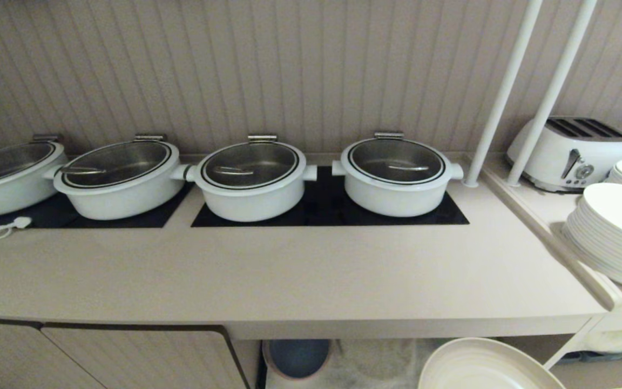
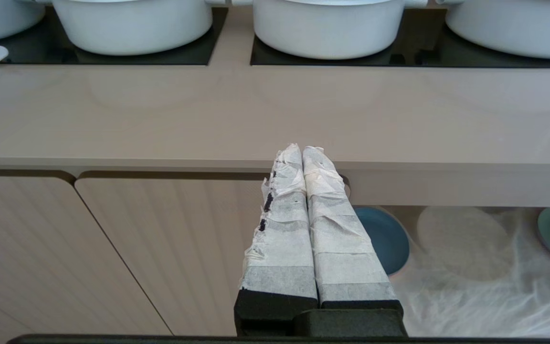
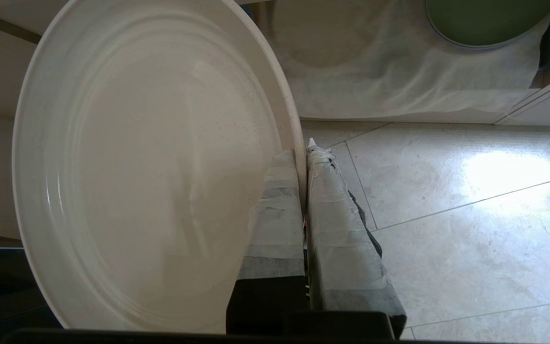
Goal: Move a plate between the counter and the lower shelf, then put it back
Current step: Put the plate
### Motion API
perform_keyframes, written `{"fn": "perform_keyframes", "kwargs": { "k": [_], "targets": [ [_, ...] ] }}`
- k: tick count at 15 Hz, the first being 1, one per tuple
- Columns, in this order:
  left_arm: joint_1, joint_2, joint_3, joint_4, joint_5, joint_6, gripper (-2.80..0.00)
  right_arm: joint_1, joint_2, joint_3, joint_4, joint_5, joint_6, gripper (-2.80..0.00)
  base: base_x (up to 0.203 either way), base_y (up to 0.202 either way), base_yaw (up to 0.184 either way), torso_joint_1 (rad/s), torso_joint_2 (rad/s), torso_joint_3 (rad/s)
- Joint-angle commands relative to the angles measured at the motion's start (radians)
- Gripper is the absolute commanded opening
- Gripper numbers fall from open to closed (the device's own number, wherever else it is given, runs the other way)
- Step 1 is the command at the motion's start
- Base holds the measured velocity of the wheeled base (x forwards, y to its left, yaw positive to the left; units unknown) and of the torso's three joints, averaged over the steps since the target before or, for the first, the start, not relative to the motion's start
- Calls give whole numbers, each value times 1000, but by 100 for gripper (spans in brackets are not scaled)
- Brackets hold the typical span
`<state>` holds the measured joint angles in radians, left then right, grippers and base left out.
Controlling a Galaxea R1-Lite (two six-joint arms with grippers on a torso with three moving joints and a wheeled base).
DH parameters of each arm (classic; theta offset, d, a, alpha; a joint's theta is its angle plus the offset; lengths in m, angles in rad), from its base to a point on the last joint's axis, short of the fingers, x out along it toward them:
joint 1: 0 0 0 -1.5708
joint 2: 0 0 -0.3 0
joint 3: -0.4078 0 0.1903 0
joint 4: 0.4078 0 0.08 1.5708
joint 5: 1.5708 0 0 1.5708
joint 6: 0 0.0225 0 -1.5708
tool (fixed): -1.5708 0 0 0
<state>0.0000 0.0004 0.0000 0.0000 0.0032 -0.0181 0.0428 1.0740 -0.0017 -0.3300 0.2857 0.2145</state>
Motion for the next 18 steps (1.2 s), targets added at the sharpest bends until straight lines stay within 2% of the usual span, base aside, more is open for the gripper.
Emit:
{"fn": "perform_keyframes", "kwargs": {
  "k": [1, 18],
  "targets": [
    [0, 0, 0, 0, 0, 0, -280, 0, 0, 0, -1, 3, 2, -280, 0, 0, 0, 0, 0, 0],
    [0, 0, 0, 0, 0, 0, -280, 11, -2, 0, -9, 4, 2, -280, 0, 0, 0, 0, 0, 0]
  ]
}}
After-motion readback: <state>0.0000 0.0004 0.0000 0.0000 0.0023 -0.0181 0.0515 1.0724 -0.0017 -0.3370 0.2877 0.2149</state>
